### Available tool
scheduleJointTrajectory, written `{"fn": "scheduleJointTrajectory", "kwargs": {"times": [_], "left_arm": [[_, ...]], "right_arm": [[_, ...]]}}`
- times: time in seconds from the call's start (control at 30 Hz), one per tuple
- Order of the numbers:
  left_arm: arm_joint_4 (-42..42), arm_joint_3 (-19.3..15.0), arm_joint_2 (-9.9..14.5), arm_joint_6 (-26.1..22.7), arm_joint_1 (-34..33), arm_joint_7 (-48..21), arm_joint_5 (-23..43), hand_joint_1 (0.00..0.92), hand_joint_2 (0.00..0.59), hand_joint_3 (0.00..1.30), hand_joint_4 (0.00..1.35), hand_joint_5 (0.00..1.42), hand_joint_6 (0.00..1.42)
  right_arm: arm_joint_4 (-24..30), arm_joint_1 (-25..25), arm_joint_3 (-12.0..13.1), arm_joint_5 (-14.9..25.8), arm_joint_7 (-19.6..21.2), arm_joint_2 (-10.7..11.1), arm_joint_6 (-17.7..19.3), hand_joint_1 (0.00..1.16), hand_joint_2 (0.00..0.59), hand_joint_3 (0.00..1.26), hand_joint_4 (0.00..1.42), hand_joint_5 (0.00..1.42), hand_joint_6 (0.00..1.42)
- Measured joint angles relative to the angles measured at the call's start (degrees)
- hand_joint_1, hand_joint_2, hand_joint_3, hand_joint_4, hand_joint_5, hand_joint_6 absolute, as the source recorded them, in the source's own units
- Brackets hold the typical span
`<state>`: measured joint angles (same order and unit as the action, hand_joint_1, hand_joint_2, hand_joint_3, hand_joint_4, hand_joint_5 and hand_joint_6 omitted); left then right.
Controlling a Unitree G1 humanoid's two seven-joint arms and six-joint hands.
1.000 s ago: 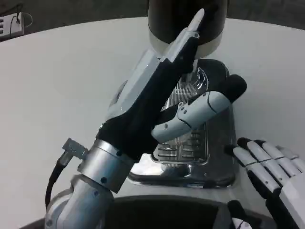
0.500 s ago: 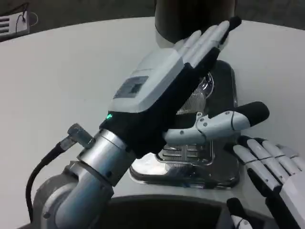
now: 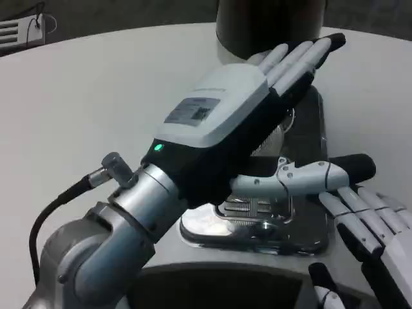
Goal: Grasp the cup under the faucet to collect the drink, then remove the cup.
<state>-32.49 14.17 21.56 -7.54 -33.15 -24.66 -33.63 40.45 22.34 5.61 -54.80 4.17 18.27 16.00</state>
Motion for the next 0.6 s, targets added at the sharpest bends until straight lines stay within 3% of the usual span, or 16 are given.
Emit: {"fn": "scheduleJointTrajectory", "kwargs": {"times": [0.17,0.6], "left_arm": [[0.0,0.2,0.2,0.0,-0.7,-1.4,-0.7,0.000,0.113,0.00,0.00,0.00,0.00],[-0.4,0.5,0.3,0.0,-0.9,-2.1,-2.8,0.000,0.113,0.00,0.00,0.00,0.00]], "right_arm": [[0.0,-0.1,0.0,0.5,0.0,0.0,-0.4,0.23,0.503,0.13,0.07,0.10,0.15],[-1.5,-3.2,-1.4,7.5,-3.8,-0.9,-3.5,0.36,0.396,0.05,0.06,0.09,0.16]]}}
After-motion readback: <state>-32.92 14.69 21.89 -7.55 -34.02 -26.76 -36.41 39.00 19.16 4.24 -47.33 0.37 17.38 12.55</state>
